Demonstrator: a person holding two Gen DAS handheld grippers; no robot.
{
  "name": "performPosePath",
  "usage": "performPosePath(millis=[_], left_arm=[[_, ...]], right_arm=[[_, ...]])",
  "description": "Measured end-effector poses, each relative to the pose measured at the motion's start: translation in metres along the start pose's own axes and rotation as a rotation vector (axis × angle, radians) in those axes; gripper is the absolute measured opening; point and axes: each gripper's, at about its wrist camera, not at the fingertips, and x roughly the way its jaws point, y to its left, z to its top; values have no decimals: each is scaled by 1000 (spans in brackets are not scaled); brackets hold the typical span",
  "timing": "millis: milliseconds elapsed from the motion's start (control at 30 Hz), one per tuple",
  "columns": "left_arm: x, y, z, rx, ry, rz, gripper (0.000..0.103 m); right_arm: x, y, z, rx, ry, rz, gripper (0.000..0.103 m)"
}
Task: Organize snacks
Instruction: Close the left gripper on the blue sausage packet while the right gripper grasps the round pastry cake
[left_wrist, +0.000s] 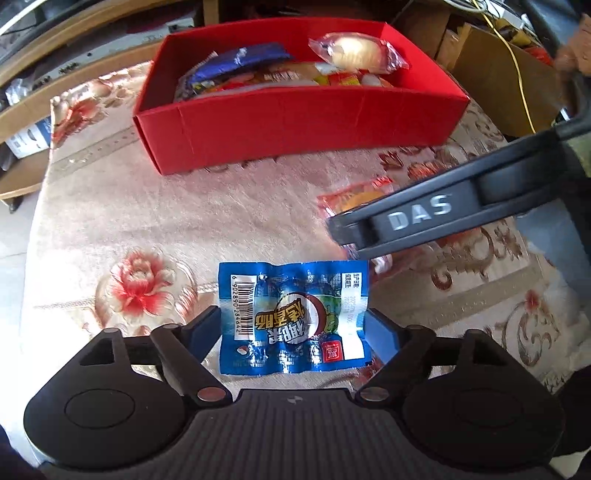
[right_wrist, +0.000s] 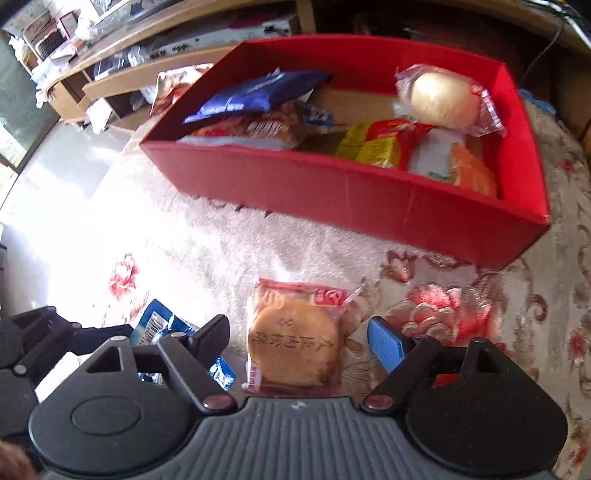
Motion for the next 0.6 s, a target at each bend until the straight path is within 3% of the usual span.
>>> performPosePath(millis=[67, 333, 400, 467, 567, 600], left_arm=[[0, -1, 1, 17, 2, 1, 91], [-1, 1, -1, 25, 17, -11, 92], [-2, 1, -3, 35, 21, -12, 92], [-3, 2, -5, 51, 26, -7, 93], [-3, 4, -10, 69, 44, -6, 93], [-3, 5, -11, 77, 51, -9, 93]], right_arm=[[5, 4, 0, -15, 5, 3, 93], [11, 22, -6, -126, 0, -56, 94], [10, 26, -11, -170, -4, -83, 89], [6, 27, -16, -213, -10, -123, 75], [-4, 17, -22, -200, 5, -115, 59], [-7, 14, -25, -197, 10, -116, 59]])
